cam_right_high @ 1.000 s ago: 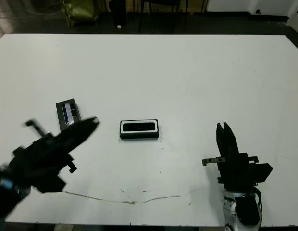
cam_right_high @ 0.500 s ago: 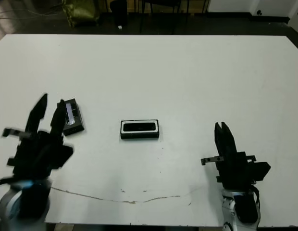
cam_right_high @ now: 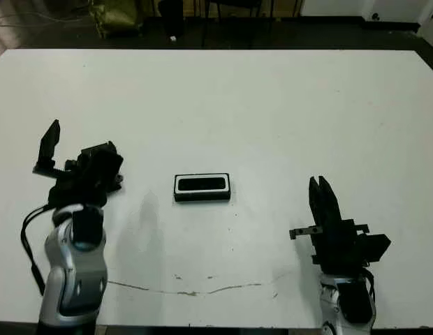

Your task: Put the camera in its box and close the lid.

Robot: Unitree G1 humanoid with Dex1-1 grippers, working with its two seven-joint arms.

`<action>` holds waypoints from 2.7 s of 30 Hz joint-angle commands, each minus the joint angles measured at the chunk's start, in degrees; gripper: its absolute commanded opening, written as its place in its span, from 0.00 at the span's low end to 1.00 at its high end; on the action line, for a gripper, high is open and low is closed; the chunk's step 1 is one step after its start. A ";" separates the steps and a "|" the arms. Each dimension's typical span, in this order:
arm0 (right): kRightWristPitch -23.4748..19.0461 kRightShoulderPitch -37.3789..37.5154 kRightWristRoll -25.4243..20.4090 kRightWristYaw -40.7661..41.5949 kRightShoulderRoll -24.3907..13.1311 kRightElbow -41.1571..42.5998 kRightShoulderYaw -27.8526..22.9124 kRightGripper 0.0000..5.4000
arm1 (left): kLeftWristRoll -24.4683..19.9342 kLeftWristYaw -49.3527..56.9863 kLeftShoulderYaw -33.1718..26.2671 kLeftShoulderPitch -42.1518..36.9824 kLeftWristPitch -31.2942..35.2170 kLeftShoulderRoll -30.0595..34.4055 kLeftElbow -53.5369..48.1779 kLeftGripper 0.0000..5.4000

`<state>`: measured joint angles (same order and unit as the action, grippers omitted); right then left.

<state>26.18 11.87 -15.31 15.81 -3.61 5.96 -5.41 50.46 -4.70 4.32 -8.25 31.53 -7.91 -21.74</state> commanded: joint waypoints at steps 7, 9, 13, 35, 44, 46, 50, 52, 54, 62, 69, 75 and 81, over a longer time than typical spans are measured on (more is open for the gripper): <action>-1.20 0.55 -0.01 -0.37 0.41 -0.43 0.21 0.00 | -14.82 7.25 -5.07 -3.16 2.87 -2.49 4.37 1.00; -0.92 0.41 -0.01 -0.20 0.35 -0.70 0.13 0.00 | -17.01 8.77 -5.65 -3.62 3.64 -2.57 4.72 1.00; -2.12 0.55 0.13 -0.56 0.15 -0.32 0.06 0.00 | -21.45 12.24 -7.24 -4.72 4.77 -3.18 5.57 1.00; -3.85 0.40 0.15 -1.08 0.77 1.02 1.02 0.00 | -37.33 17.84 -9.35 -6.96 11.34 -2.66 6.85 1.00; -4.39 0.54 1.02 -2.15 1.01 1.73 1.02 0.00 | -41.34 18.89 -10.65 -8.58 12.92 -2.09 9.47 1.00; -4.07 0.56 1.20 -2.15 0.99 1.77 1.00 0.00 | -41.56 19.45 -11.01 -9.10 13.26 -2.06 10.35 1.00; -4.58 0.69 0.94 -2.26 1.05 2.14 1.01 0.00 | -41.59 19.96 -11.74 -10.26 14.59 -1.31 12.02 0.88; -4.69 0.73 0.89 -2.31 1.03 2.28 0.97 0.00 | -41.58 20.28 -12.20 -10.79 15.23 -1.02 12.66 0.80; -4.65 0.69 0.80 -2.27 1.09 2.30 0.99 0.00 | -42.07 20.45 -12.93 -11.08 15.35 -0.98 13.07 0.72; -5.71 1.10 1.52 -3.40 1.45 3.43 1.30 0.00 | -48.59 19.27 -17.89 -11.05 13.59 -2.00 14.46 0.86; -4.98 0.89 1.13 -2.91 1.39 2.98 1.23 0.00 | -50.22 19.69 -17.90 -10.84 14.76 -1.24 14.35 0.99; -5.34 0.74 0.87 -3.01 1.72 3.04 1.45 0.00 | -49.83 19.94 -17.08 -11.00 15.82 -0.27 14.99 0.92; -4.85 0.61 1.90 -3.45 2.34 3.29 2.11 0.00 | -48.69 19.24 -15.01 -11.36 20.28 2.05 14.65 1.00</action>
<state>21.65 12.01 -13.84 12.81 -1.33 9.52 -3.28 1.06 14.84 -11.09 -19.99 49.79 -7.26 -7.64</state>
